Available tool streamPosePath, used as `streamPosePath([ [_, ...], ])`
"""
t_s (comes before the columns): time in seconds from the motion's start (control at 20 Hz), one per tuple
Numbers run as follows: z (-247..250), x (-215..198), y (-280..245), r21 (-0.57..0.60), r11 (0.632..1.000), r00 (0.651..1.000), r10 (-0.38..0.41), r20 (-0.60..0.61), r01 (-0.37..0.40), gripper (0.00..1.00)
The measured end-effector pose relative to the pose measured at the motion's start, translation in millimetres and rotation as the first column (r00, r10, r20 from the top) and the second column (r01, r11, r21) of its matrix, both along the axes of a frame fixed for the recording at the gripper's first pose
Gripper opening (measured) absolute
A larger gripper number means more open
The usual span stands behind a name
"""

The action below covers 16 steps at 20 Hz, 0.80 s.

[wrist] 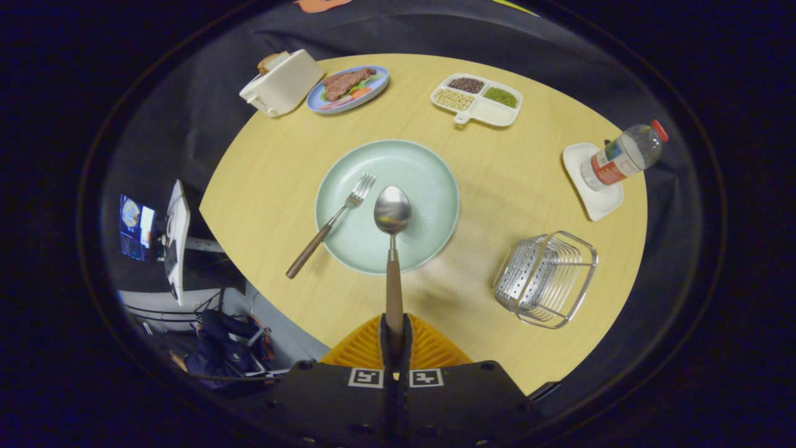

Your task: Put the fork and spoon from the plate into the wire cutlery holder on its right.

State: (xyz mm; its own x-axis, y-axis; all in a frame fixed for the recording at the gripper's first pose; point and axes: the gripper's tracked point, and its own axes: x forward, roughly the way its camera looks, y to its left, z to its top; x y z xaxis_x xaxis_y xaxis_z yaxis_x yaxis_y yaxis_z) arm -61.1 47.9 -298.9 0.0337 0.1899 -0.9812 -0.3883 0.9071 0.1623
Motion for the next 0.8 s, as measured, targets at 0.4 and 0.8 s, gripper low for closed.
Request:
streamPosePath([
  [0.4, 52, 7, -98, -0.022, 0.983, 0.982, -0.178, 0.070, 0.180, 0.00],
  [0.8, 36, -19, -149, -0.055, 0.955, 0.956, -0.294, -0.024, 0.292, 0.00],
])
